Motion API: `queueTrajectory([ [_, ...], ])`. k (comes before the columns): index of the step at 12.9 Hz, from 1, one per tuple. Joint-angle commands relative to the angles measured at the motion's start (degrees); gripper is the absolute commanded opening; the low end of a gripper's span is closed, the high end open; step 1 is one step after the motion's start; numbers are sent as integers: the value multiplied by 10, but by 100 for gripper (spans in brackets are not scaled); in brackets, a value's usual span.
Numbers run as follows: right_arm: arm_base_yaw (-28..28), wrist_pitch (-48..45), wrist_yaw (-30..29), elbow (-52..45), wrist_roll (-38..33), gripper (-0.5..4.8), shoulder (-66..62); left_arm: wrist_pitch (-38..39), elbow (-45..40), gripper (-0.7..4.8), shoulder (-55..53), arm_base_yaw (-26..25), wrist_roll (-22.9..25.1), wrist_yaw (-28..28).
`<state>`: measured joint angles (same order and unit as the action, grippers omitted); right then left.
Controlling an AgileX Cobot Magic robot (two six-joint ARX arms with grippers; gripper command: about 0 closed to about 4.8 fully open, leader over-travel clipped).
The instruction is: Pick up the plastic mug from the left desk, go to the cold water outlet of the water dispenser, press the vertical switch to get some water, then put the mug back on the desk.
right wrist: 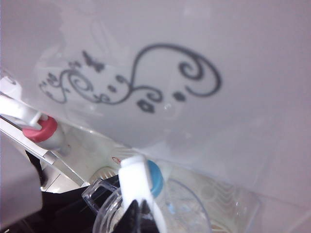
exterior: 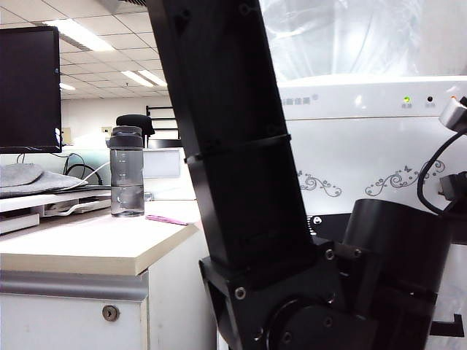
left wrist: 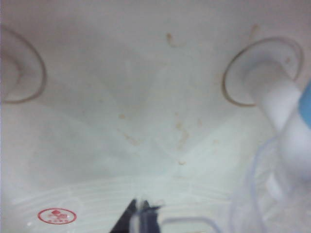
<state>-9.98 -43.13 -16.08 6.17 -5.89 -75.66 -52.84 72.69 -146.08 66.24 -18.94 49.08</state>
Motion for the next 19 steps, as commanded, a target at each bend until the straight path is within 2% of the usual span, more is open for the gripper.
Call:
queueTrajectory([
  [1, -1, 56, 4, -4, -1, -1, -6, -9, 1, -4, 3, 1, 0, 2],
  [19, -1, 59, -8, -3, -1, -1, 15, -9, 3, -4, 3, 1, 0, 2],
])
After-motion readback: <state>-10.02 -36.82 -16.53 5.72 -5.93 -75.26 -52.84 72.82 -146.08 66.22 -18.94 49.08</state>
